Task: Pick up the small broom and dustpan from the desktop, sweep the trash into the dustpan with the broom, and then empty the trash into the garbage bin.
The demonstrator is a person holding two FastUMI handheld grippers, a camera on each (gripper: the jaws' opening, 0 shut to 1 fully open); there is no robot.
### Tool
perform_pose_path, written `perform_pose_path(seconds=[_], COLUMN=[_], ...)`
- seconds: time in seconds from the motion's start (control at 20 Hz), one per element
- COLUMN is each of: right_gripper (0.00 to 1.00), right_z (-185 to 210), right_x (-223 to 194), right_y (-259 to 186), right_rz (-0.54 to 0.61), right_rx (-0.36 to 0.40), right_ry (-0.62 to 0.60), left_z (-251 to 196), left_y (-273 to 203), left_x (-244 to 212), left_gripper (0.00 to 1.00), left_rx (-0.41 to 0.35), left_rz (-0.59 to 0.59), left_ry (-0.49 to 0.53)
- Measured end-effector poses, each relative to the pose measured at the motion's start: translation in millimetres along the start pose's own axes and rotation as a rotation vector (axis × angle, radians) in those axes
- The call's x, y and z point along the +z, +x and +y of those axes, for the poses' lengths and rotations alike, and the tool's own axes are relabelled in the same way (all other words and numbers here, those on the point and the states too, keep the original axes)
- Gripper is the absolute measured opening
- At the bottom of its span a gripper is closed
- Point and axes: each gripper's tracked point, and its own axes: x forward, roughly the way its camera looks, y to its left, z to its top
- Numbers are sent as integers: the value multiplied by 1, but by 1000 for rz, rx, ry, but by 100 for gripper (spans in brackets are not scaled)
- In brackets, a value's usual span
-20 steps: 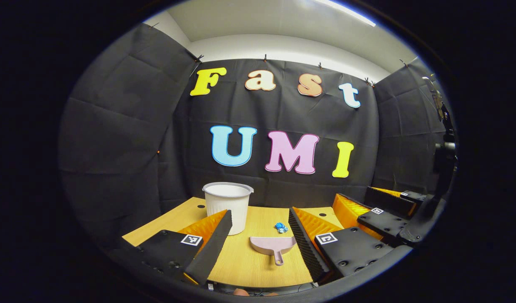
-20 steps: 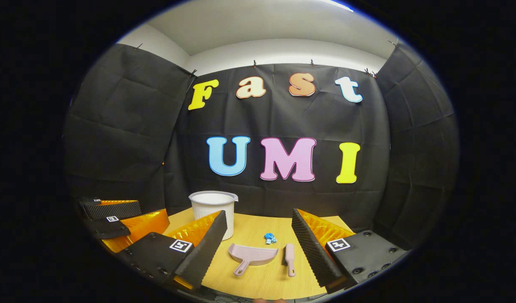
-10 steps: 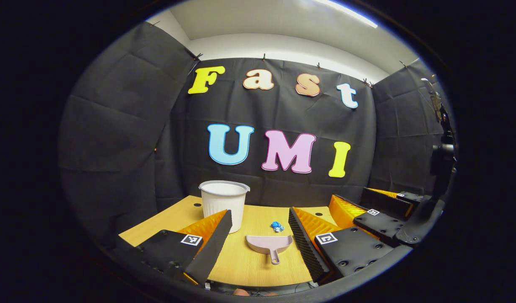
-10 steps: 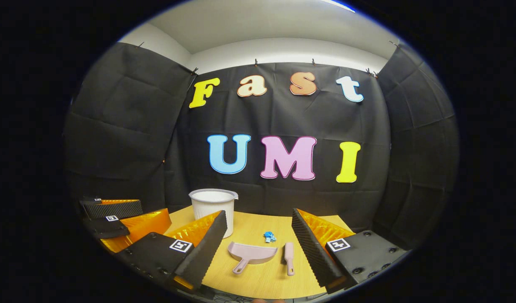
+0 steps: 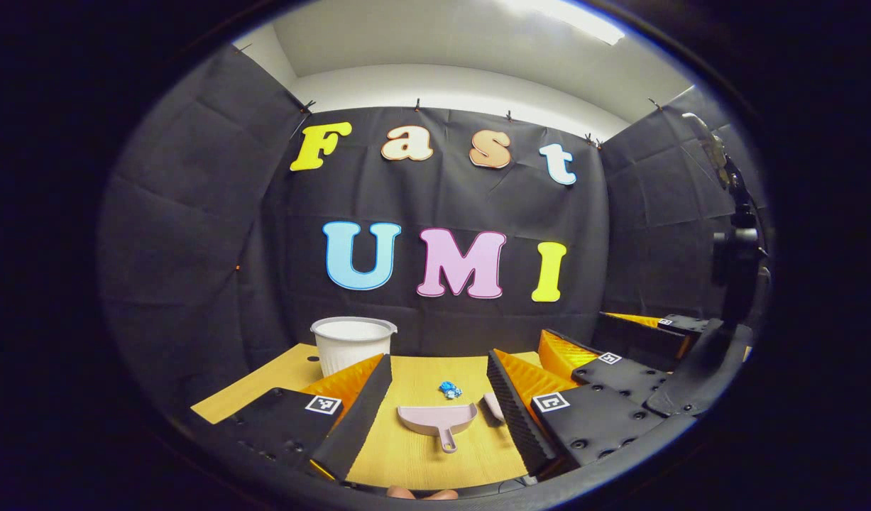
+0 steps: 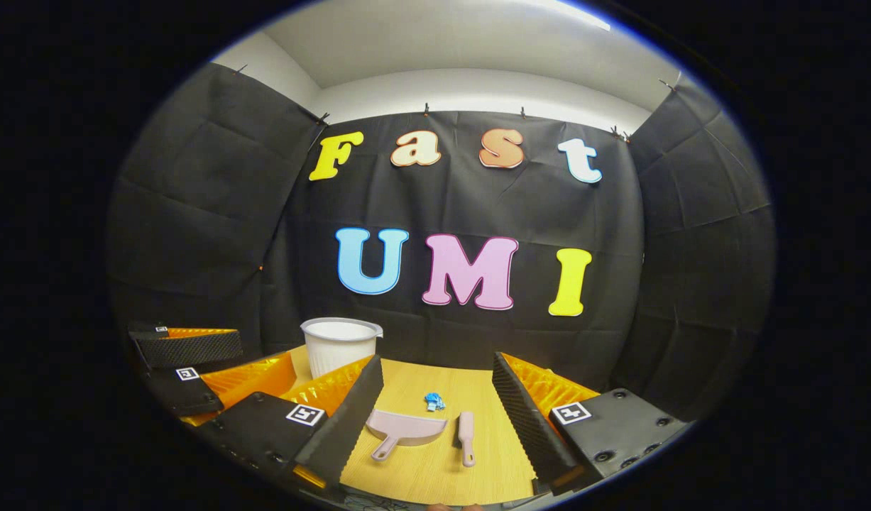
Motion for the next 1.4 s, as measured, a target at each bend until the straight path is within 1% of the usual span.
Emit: perform_pose_path(seconds=[0.05,0.1,0.15,0.25,0.3,0.35,0.4,0.45,0.55,0.6,0.65,0.75,0.8,0.9,1.0,1.05,1.1,1.15,1.2,1.25,1.3,1.4], right_gripper=[100,100,97,97,100,100,97,100,100,100,97,97,100,100,100,100,97,99,97,97,100,100], right_z=[-5,-11,-16,-23,-26,-29,-31,-32,-35,-40,-44,-52,-56,-70,-80,-86,-92,-97,-102,-107,-109,-118], right_x=[0,1,1,-3,-7,-11,-12,-12,-17,-18,-19,-19,-20,-19,-11,-7,-6,-6,-7,-8,-14,-35], right_y=[1,3,4,7,10,12,15,18,25,29,33,45,54,72,91,101,110,119,129,139,148,162], right_rz=[1,0,0,8,16,23,26,29,37,37,39,36,38,46,29,19,13,9,5,5,22,83], right_rx=[-11,-22,-32,-48,-56,-61,-65,-68,-66,-71,-75,-78,-80,-97,-105,-111,-117,-120,-122,-120,-113,-90], right_ry=[-5,-5,2,5,0,-3,-1,2,-11,-21,-26,-19,-18,-39,-38,-39,-44,-50,-55,-60,-65,-80], left_z=[0,1,3,6,5,5,5,4,4,-1,-3,-3,-4,-7,-3,-6,-12,-14,-15,-17,-20,-16], left_y=[4,8,11,18,21,25,29,35,47,55,62,79,86,104,123,135,145,156,163,162,168,179], left_x=[-4,-6,-7,-11,-13,-16,-15,-15,-20,-22,-25,-37,-44,-54,-69,-81,-99,-122,-145,-171,-190,-230], left_gripper=[80,80,80,80,80,80,80,80,80,80,80,80,80,80,80,80,80,80,81,81,82,83], left_rx=[-2,-2,4,9,4,1,-2,-5,0,-16,-21,-20,-22,-29,-18,-30,-53,-57,-54,-51,-51,-11], left_rz=[11,19,21,34,46,52,49,51,70,78,89,143,172,220,264,289,329,386,466,577,641,762], left_ry=[0,2,4,9,12,16,18,20,15,7,2,-14,-34,-60,-67,-72,-74,-71,-66,-65,-59,-49])
